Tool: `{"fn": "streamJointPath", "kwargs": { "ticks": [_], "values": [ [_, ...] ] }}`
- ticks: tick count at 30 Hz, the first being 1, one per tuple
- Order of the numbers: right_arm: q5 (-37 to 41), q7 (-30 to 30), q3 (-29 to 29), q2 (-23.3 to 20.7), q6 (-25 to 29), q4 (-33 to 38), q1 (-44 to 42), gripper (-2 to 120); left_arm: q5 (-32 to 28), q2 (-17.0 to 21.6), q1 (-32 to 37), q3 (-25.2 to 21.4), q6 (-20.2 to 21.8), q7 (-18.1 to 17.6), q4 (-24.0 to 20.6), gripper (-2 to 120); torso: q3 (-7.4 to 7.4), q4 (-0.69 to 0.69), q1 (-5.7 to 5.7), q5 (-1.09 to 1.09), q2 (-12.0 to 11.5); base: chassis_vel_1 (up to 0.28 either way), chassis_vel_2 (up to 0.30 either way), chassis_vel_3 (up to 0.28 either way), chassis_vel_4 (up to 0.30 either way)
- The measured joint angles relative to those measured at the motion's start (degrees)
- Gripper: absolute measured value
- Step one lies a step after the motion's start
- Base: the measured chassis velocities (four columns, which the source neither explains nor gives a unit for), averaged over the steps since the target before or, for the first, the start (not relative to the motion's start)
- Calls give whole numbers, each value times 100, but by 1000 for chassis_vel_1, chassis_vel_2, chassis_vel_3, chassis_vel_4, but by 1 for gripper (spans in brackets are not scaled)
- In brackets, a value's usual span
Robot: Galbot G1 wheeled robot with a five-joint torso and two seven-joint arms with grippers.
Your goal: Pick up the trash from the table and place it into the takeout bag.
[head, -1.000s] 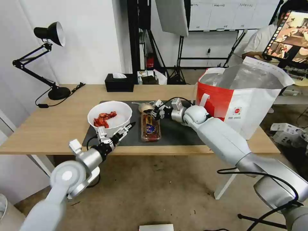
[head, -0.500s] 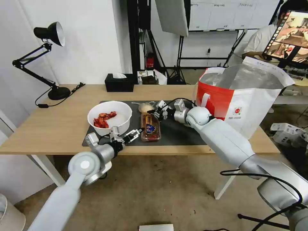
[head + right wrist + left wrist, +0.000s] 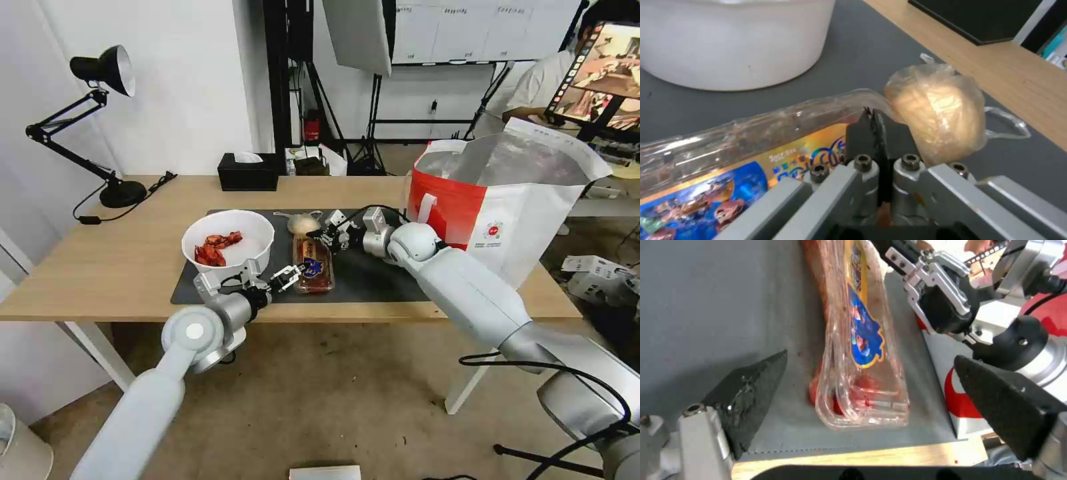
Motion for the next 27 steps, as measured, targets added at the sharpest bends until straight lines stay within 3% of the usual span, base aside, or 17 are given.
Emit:
{"fn": "streamJointPath", "kwargs": {
  "ticks": [13, 18, 23, 27],
  "values": [
    [5, -14, -83, -34, -39, 76, -85, 0, -163, 22, -74, 15, 36, -75, 23, 100, 0, 0, 0, 0, 0, 0, 0, 0, 0],
    [15, -8, -89, -26, -41, 80, -91, 0, -165, 8, -63, 43, 127, -116, 37, 93, 0, 0, 0, 0, 0, 0, 0, 0, 0],
    [21, 0, -88, -19, -43, 74, -91, 0, -163, 1, -58, 55, 183, -131, 66, 95, 0, 0, 0, 0, 0, 0, 0, 0, 0],
    [65, 18, -82, -44, -43, 76, -110, 0, -161, -2, -94, 81, 177, -171, 98, 79, 0, 0, 0, 0, 0, 0, 0, 0, 0]
  ]
}}
